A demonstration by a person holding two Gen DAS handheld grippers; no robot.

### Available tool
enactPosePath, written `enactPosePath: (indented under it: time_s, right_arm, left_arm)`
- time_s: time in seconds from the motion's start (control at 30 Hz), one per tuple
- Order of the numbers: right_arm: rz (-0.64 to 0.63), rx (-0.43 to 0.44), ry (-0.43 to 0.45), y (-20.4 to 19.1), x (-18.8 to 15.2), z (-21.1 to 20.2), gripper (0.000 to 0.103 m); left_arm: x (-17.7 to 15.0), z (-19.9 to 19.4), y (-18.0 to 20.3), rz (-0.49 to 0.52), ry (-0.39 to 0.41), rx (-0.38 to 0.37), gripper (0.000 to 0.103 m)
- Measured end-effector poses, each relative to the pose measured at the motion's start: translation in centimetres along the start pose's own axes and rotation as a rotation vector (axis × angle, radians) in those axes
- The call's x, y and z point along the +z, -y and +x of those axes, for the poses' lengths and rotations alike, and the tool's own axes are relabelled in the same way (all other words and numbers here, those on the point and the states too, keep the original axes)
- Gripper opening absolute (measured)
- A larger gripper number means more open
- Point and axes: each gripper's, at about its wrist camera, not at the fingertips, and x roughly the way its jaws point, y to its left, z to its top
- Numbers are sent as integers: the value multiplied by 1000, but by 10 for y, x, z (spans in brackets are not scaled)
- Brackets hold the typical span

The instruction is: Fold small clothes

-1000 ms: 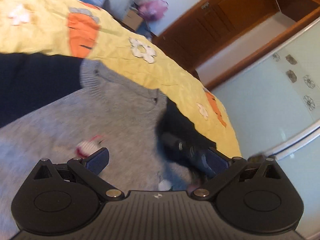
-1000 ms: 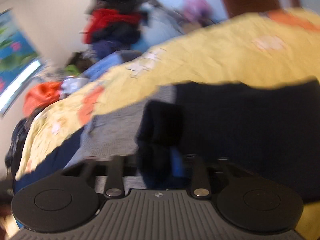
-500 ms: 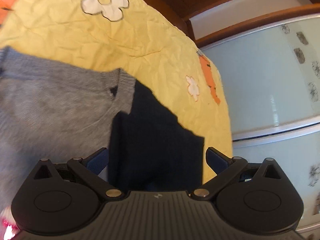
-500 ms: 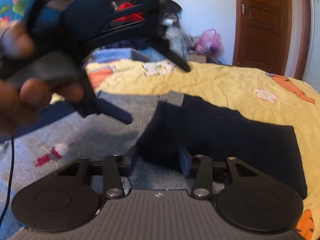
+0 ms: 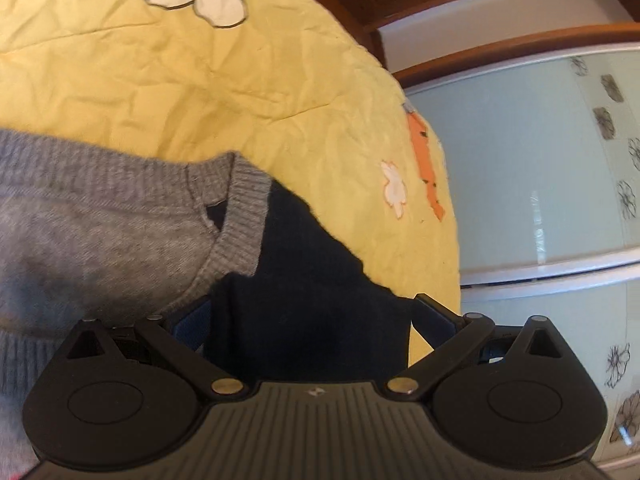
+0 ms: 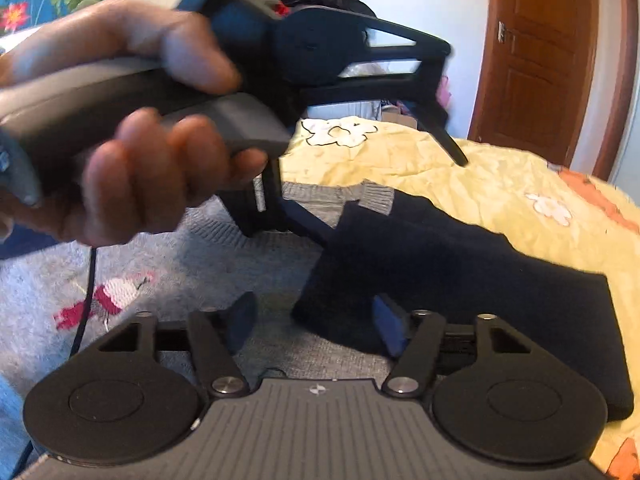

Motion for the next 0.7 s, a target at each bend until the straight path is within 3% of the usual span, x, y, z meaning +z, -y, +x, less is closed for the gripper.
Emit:
enactPosePath:
  time_s: [0.03,0.07,0.1,0.13,0.23,0.27,0.3,0.33,0.37,0.4,0.5,0.7]
  right_arm:
    - [-8,-24,5,-2,0,0,95]
    - [-10,-51,9,-4,0,0,95]
    - [-3,-72,4,-5,1,1,92]
    - [16,-79,-4,-5,2,2,90]
    - [57,-25,-53,-1,6,7,79]
    - [58,-41,-61,-2,7,7,69]
    - [73,-37,-62,-1,9,6,51]
    - [94,-34,-66,2,11,5,42]
    - [131,-46,-68,6,13,5,23]
    - [166,-49,-74,9,14,5,17]
    - [285,-24,-62,20,12,2,16]
    - [326,-18,-27,25,5,-6,14]
  left_arm:
    - [0,0,-1,-1,-2,-3,95]
    - [0,0,0,9,-15,0,64]
    - [0,2,-1,14,-32,42,18]
    - [1,7,-3,7,-41,113,6]
    - [1,9,-9,-7,-41,118,7]
    - [1,9,-9,-4,-40,122,6]
    - [0,9,-8,2,-38,128,6]
    - [0,8,-6,7,-37,135,6]
    - [-1,8,-4,16,-35,144,6]
    - [-2,9,-3,16,-32,150,5]
    - [-2,12,3,35,-30,166,5]
    - [-7,3,7,64,-13,167,5]
